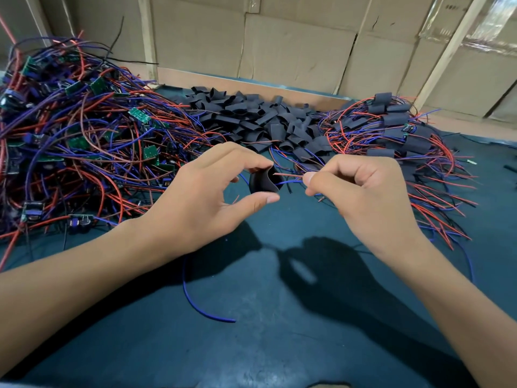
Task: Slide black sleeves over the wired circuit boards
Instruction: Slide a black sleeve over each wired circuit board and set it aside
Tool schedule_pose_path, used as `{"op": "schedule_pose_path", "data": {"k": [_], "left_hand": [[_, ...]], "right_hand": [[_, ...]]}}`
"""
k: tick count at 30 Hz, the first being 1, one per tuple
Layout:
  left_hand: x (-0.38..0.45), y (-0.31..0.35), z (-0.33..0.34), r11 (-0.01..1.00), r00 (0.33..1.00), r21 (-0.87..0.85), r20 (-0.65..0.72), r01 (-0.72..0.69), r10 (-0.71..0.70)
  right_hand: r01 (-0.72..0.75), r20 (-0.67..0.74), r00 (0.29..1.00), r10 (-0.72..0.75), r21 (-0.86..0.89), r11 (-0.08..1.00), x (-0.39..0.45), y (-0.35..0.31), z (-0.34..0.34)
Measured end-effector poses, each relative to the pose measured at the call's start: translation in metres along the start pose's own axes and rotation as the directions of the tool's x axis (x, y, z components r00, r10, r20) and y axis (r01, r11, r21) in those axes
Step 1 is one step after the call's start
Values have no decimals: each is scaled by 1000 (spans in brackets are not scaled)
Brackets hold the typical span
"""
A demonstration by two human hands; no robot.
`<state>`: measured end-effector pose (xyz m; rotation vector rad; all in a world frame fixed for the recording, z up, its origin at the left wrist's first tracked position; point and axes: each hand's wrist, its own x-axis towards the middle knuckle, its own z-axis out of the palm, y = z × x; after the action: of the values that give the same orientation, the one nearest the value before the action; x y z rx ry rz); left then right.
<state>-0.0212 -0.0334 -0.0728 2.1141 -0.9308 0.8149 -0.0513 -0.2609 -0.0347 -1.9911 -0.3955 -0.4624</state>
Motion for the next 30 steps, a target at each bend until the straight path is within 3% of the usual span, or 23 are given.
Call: {"op": "schedule_pose_path", "data": {"k": [4,10,12,16,19,21,24,28,30], "left_hand": [[2,6,-2,996,998,65,-5,-62,63],[5,15,-2,960,981,205,10,-193,195],[5,12,-5,966,988,211,-6,-151,156],[9,0,-14,971,998,235,-32,-51,60],[8,-11,-22,966,999,257,-22,-16,23],[6,-14,-22,965,1000,262,-8,-9,11],[5,-15,-17,969,1000,248,22,-5,0],[6,-18,-18,981,1000,193,-7,12,-11],[7,-21,-21,981,999,195,-36,6,1]], "right_hand": [[38,19,999,-38,-48,998,-1,0,1],[159,188,973,-132,-134,978,-5,5,8],[77,254,967,-32,-169,983,-1,11,5],[-150,412,884,219,-194,970,7,19,-6],[-306,301,898,320,-95,947,14,22,-12],[-315,194,918,347,-177,932,16,24,-14],[-318,164,920,357,-223,921,16,24,-17],[-416,271,878,396,19,909,21,25,-26],[-519,388,820,420,195,832,22,28,-31]]}}
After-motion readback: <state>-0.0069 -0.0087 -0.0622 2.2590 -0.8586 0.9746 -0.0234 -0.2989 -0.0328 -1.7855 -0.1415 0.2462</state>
